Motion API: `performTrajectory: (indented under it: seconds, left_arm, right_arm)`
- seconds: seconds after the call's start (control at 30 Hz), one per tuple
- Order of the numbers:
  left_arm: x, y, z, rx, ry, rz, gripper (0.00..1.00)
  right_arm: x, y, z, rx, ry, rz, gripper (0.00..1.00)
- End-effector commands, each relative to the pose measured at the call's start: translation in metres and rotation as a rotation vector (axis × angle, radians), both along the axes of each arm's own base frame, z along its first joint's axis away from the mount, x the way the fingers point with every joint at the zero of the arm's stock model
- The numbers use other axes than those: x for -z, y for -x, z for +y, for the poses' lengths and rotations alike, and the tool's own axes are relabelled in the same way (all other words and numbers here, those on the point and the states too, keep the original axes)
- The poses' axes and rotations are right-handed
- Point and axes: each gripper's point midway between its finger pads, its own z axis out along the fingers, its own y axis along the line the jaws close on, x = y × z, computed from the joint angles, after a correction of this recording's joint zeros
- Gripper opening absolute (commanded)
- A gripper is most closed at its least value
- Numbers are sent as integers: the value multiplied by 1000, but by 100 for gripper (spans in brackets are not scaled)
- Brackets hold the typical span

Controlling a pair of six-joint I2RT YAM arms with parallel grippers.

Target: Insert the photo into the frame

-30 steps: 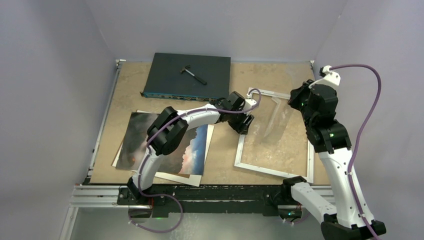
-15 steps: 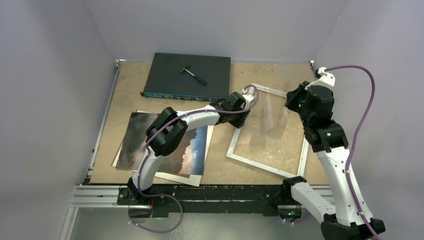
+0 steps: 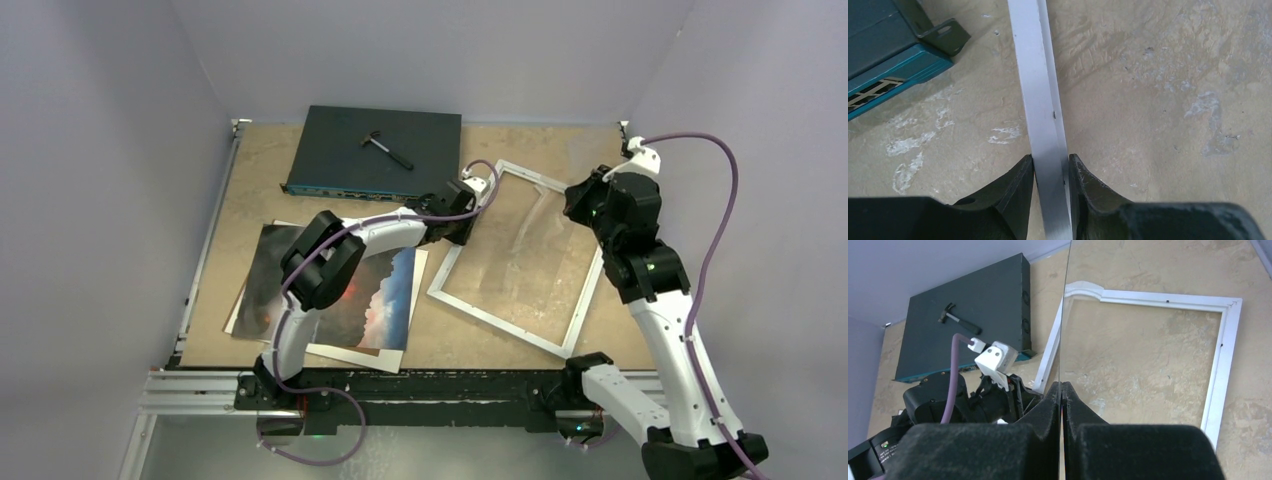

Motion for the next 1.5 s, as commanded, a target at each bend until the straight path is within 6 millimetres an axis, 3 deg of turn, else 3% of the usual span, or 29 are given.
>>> performTrajectory:
  seconds: [0.0, 0.43, 0.57, 0.7, 0.87, 0.97, 1.03, 1.1, 1.2, 1.3, 1.47]
  left_arm:
    - [25, 5, 45, -94, -107, 72, 17]
    - [41, 26, 50, -187, -17, 214, 7]
    - [32, 23, 49, -215, 98, 260, 7]
    - [0, 10, 44, -205, 221, 246, 18]
    - [-50, -1, 36, -142, 348, 240, 46]
    - [-86, -6, 38, -111, 418, 200, 77]
    - [-107, -7, 38, -59, 475, 193, 86]
    - [-127, -8, 39, -7, 520, 178, 89]
    - [-154, -22, 59, 9, 549, 139, 90]
    - [-181, -42, 97, -17, 591, 92, 91]
    - [-195, -69, 166, -88, 541, 9, 92]
  right_arm:
    - [-12, -11, 7, -20, -35, -57, 0]
    - [-5, -21, 15, -54, -41, -50, 0]
    - [-11, -27, 23, -94, -55, -56, 0]
    - [-25, -33, 33, -138, -74, -74, 0]
    - [-47, -35, 46, -200, -114, -109, 0]
    - [-58, -32, 58, -260, -153, -121, 0]
    - [-66, -30, 64, -286, -175, -132, 0]
    - [-77, -26, 71, -324, -205, -155, 0]
    - [-95, -18, 87, -410, -278, -196, 0]
    - [-108, -5, 103, -498, -374, -227, 0]
    - [-96, 2, 113, -542, -470, -212, 0]
